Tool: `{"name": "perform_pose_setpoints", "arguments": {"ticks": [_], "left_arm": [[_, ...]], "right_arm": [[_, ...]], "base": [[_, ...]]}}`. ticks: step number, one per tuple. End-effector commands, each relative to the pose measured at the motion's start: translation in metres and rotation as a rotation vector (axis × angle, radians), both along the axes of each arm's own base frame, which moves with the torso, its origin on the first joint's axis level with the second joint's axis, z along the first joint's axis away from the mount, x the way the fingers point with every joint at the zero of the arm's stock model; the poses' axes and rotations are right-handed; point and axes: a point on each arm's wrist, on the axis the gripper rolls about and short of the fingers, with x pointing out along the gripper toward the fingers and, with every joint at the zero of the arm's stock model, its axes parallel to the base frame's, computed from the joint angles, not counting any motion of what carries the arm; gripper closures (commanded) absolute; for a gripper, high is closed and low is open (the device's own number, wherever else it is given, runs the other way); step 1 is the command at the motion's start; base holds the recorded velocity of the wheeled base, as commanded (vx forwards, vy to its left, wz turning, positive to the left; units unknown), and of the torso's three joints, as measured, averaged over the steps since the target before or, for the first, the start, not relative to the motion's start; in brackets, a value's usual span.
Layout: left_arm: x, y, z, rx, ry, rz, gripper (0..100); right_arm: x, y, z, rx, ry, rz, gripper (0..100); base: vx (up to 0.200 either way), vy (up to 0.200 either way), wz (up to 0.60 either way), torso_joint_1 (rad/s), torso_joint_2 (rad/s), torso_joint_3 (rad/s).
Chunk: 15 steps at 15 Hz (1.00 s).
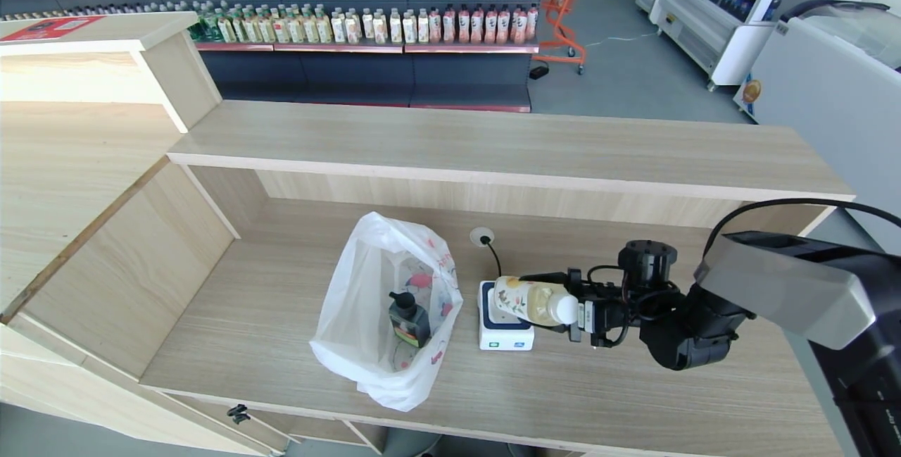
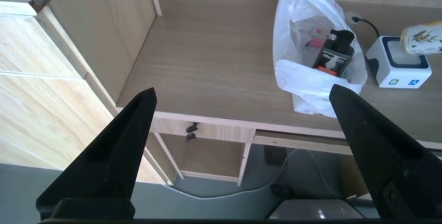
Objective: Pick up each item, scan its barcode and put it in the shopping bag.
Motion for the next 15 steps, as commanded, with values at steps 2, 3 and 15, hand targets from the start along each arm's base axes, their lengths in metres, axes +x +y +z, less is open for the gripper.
{"name": "perform_pose_setpoints", "arguments": {"ticks": [2,3,15], "left_arm": [[0.0,0.0,0.0,0.0,0.001,0.0,0],[0.0,0.0,0.0,0.0,0.001,0.0,0],[0.0,0.0,0.0,0.0,0.001,0.0,0]], "right_arm": [[0.0,0.001,0.0,0.0,0.004,0.001,100],[-0.001,0.001,0.005,0.005,0.005,0.0,100],[-0.092,0.044,0.122,0.486,0.958,-0.497,100]], "base": [[0.0,0.0,0.0,0.0,0.0,0.0],[0.0,0.0,0.0,0.0,0.0,0.0],[0.0,0.0,0.0,0.0,0.0,0.0]]}}
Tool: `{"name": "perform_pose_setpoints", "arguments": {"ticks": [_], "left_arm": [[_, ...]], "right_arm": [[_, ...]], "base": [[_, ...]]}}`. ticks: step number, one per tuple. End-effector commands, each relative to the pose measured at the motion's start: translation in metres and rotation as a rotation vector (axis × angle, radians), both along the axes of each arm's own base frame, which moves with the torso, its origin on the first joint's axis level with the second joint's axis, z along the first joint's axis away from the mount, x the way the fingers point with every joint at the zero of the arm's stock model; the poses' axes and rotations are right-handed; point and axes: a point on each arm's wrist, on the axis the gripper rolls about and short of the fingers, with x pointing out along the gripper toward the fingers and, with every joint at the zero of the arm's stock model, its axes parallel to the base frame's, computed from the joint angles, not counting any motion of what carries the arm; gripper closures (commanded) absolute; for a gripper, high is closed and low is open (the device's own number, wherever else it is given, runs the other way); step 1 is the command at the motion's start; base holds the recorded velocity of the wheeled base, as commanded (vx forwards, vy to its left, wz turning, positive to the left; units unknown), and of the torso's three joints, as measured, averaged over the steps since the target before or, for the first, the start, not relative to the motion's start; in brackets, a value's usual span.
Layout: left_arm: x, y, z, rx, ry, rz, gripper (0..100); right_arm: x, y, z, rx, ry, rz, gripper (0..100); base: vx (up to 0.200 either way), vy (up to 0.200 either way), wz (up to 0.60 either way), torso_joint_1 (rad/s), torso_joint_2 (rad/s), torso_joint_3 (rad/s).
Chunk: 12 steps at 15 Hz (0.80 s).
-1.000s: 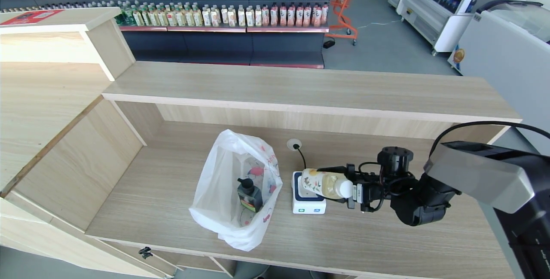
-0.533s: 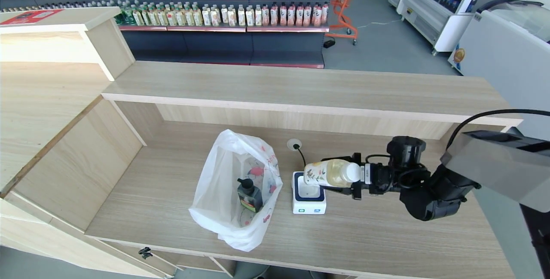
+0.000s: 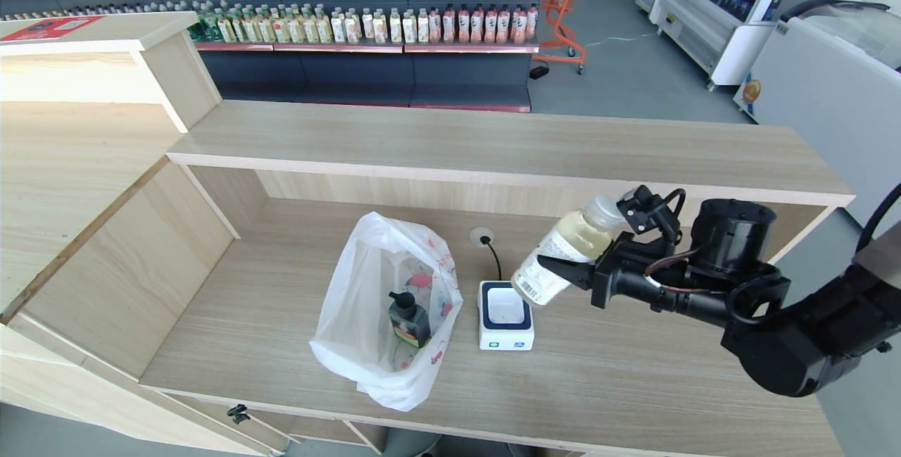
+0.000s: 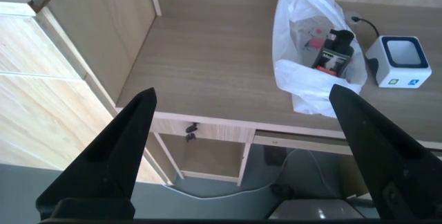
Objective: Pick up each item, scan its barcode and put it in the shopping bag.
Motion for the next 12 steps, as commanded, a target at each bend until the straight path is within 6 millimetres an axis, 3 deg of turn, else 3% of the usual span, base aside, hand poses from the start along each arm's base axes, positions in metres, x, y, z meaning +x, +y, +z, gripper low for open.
{"name": "perform_pose_setpoints", "arguments": {"ticks": [1,5,8,12], "left_arm": [[0.0,0.0,0.0,0.0,0.001,0.0,0],[0.0,0.0,0.0,0.0,0.001,0.0,0],[0.0,0.0,0.0,0.0,0.001,0.0,0],[0.0,0.0,0.0,0.0,0.001,0.0,0]], "right_arm": [[0.012,0.049,-0.009,0.057,0.051,-0.003,100],[0.035,0.087,-0.05,0.032,0.086,0.025,100],[0.052,0.099,-0.079,-0.035,0.035,0.04,100],[0.072,0.11,-0.09,-0.07,-0.059,0.047,100]], "base": [[0.0,0.0,0.0,0.0,0.0,0.0],[0.0,0.0,0.0,0.0,0.0,0.0],[0.0,0.0,0.0,0.0,0.0,0.0],[0.0,0.0,0.0,0.0,0.0,0.0]]}}
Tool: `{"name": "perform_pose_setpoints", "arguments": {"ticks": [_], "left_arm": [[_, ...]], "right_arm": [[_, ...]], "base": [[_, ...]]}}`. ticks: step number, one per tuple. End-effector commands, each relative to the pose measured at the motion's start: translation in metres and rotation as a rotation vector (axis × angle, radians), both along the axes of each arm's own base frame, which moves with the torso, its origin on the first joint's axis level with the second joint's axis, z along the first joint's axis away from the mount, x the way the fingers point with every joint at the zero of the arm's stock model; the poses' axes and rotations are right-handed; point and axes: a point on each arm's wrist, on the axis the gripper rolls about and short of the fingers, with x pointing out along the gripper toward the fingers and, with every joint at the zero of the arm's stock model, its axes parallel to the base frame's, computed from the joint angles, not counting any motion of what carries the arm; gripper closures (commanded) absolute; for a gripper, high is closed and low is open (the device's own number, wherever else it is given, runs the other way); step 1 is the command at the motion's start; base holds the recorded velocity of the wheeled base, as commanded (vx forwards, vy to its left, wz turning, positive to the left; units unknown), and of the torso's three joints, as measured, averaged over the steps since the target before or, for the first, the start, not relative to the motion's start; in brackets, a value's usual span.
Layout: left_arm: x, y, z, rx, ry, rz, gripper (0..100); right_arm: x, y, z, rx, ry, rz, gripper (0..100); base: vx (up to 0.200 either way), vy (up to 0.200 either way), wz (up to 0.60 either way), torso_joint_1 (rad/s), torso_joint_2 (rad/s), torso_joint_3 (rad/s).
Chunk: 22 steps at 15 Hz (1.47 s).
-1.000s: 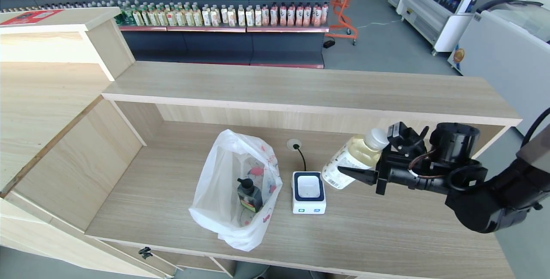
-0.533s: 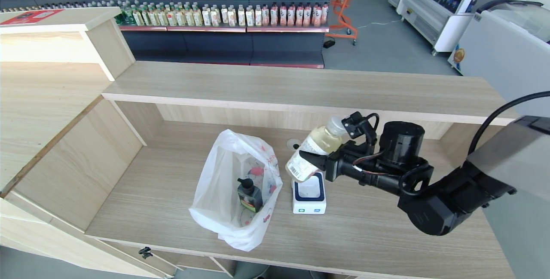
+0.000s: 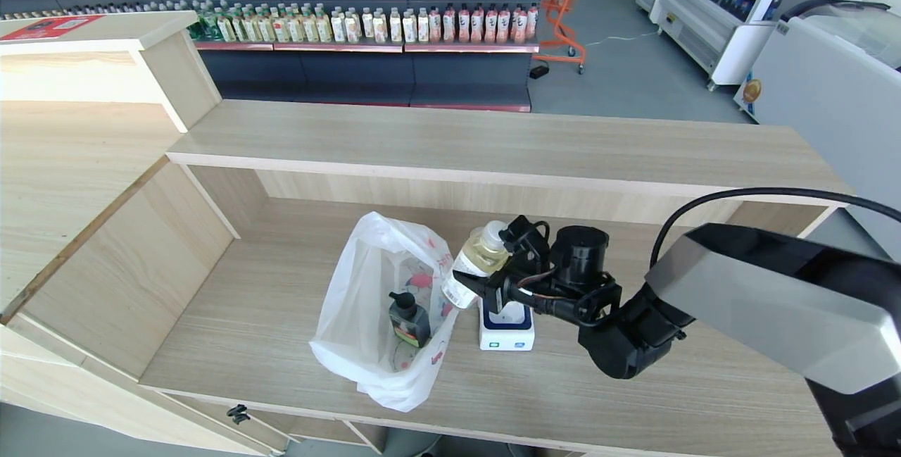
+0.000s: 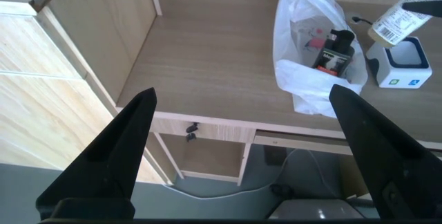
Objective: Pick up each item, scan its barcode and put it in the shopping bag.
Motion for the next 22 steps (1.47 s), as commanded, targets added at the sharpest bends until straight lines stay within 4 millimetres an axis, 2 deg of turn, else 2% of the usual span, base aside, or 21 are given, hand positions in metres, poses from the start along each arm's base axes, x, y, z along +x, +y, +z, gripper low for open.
{"name": "perform_pose_setpoints", "arguments": {"ticks": [1,5,9,15,22], "left_arm": [[0.0,0.0,0.0,0.0,0.001,0.0,0],[0.0,0.0,0.0,0.0,0.001,0.0,0],[0.0,0.0,0.0,0.0,0.001,0.0,0],[0.0,0.0,0.0,0.0,0.001,0.0,0],[0.0,0.0,0.0,0.0,0.001,0.0,0]], "right_arm": [[0.009,0.008,-0.019,-0.01,0.006,0.008,100],[0.019,0.023,-0.032,-0.008,0.0,0.025,100],[0.025,0.025,-0.046,-0.033,-0.016,0.024,100],[0.036,0.042,-0.051,-0.016,-0.036,0.046,100],[0.041,0.05,-0.066,-0.018,-0.036,0.071,100]], "base": [[0.0,0.0,0.0,0.0,0.0,0.0],[0.0,0.0,0.0,0.0,0.0,0.0],[0.0,0.0,0.0,0.0,0.0,0.0],[0.0,0.0,0.0,0.0,0.0,0.0],[0.0,0.0,0.0,0.0,0.0,0.0]]}}
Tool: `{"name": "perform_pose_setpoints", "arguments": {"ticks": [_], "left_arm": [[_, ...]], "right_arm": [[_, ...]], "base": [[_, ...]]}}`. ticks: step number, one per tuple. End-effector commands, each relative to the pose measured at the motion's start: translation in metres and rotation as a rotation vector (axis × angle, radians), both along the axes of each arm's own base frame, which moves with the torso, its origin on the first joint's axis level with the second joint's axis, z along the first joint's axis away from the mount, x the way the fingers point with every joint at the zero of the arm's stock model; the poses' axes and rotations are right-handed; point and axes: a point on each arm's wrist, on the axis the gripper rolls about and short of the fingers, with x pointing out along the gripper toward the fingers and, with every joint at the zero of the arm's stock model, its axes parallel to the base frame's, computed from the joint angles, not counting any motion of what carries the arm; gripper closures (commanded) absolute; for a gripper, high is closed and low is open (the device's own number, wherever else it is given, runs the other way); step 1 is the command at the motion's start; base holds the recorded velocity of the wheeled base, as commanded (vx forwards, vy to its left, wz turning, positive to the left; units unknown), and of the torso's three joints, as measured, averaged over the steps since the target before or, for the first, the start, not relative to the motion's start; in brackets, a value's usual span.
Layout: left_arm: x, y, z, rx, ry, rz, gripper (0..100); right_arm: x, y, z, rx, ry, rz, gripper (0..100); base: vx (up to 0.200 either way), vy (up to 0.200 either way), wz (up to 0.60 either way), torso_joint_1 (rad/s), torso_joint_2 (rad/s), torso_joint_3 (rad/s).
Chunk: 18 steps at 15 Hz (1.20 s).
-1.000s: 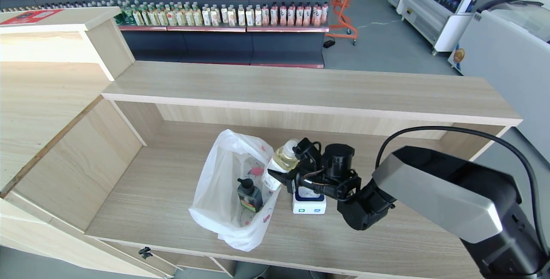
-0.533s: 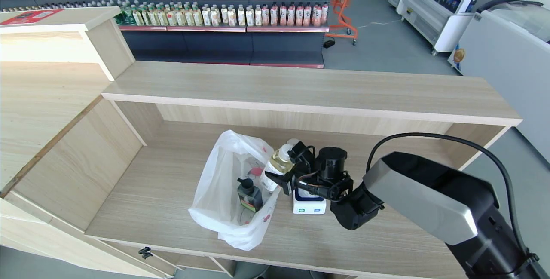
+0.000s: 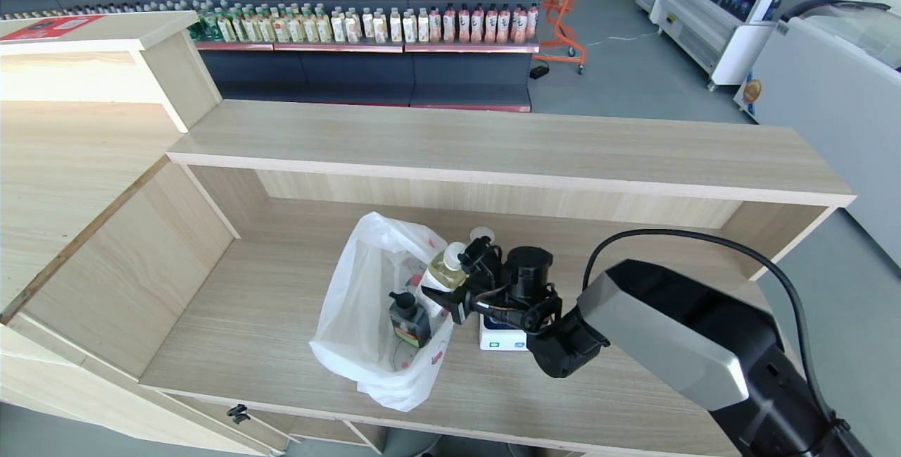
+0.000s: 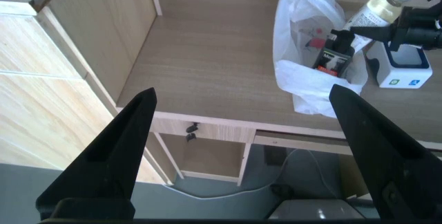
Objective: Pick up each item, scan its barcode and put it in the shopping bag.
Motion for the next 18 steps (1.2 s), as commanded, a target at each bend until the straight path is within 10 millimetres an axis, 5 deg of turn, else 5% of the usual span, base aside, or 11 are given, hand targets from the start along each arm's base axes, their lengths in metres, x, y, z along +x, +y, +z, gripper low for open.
{"name": "perform_pose_setpoints", "arguments": {"ticks": [1,5,6,9,12,14,15,16,18], "left_arm": [[0.0,0.0,0.0,0.0,0.001,0.0,0],[0.0,0.0,0.0,0.0,0.001,0.0,0],[0.0,0.0,0.0,0.0,0.001,0.0,0],[0.0,0.0,0.0,0.0,0.001,0.0,0],[0.0,0.0,0.0,0.0,0.001,0.0,0],[0.0,0.0,0.0,0.0,0.001,0.0,0],[0.0,0.0,0.0,0.0,0.001,0.0,0],[0.0,0.0,0.0,0.0,0.001,0.0,0],[0.0,0.0,0.0,0.0,0.001,0.0,0]], "right_arm": [[0.002,-0.001,-0.007,-0.007,0.009,-0.004,100],[0.003,-0.002,-0.009,-0.008,0.014,0.007,100],[0.003,-0.002,-0.007,-0.004,0.01,0.005,0],[-0.001,-0.007,0.018,0.035,0.029,0.0,0],[-0.018,-0.03,0.065,0.129,0.14,-0.029,0],[-0.051,-0.069,0.115,0.209,0.239,-0.076,0],[-0.054,-0.073,0.118,0.213,0.244,-0.081,0],[-0.093,-0.115,0.143,0.226,0.285,-0.135,0],[-0.137,-0.158,0.167,0.242,0.277,-0.166,0]], "base": [[0.0,0.0,0.0,0.0,0.0,0.0],[0.0,0.0,0.0,0.0,0.0,0.0],[0.0,0.0,0.0,0.0,0.0,0.0],[0.0,0.0,0.0,0.0,0.0,0.0],[0.0,0.0,0.0,0.0,0.0,0.0],[0.0,0.0,0.0,0.0,0.0,0.0],[0.0,0.0,0.0,0.0,0.0,0.0],[0.0,0.0,0.0,0.0,0.0,0.0],[0.0,0.0,0.0,0.0,0.0,0.0]]}}
